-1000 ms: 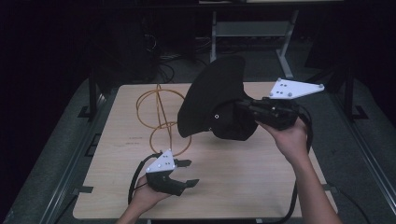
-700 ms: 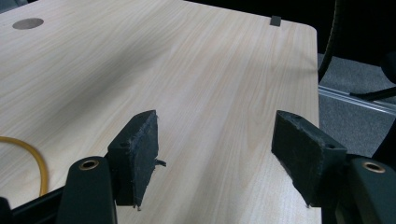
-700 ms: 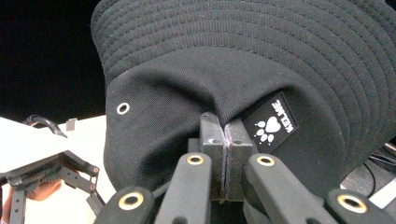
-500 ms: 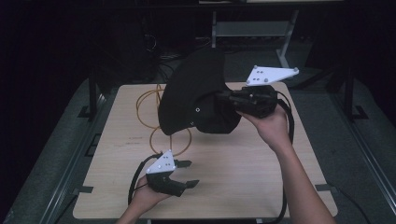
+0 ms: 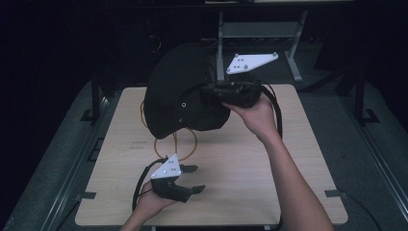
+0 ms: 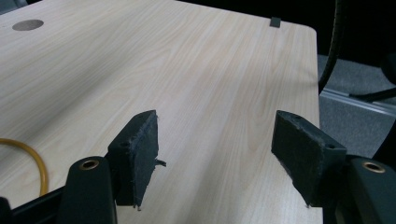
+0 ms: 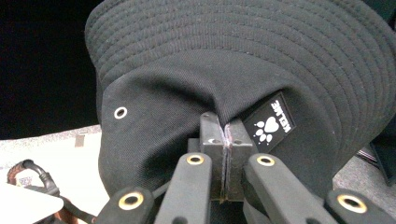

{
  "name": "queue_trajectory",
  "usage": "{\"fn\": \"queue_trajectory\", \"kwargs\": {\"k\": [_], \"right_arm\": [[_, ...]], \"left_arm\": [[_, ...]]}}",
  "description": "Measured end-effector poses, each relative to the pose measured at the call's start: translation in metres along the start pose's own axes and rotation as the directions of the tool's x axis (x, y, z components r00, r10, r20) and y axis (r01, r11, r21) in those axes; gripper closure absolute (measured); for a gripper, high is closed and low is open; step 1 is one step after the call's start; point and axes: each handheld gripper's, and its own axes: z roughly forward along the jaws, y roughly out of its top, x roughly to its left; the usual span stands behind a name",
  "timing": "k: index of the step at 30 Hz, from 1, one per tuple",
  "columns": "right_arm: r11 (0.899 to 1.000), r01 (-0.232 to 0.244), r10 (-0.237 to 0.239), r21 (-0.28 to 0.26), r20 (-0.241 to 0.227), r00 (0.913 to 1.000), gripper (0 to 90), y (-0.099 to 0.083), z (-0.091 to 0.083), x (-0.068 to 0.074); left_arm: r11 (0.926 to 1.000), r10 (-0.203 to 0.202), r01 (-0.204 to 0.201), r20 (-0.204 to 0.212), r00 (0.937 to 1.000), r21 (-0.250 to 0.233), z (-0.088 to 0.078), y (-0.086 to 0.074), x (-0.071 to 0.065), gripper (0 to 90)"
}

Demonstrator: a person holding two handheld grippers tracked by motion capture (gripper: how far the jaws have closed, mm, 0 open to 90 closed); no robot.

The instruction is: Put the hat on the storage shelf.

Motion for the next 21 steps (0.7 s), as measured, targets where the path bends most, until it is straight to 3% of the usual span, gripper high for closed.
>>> {"fn": "queue_trajectory", "kwargs": {"k": [12,21], "right_arm": [[0.999,-0.018,0.019,0.033,-0.03,0.9994,89.3,0.024,0.034,-0.009],[0.998,-0.04,0.043,0.048,-0.054,0.9976,89.2,0.04,0.057,-0.016]], "left_arm": [[1.0,-0.001,0.001,0.02,0.9998,0.0,0.008,0.001,-0.003,31.2],[0.9995,0.015,-0.015,0.019,0.9997,0.026,0.012,0.002,-0.005,31.3]]}}
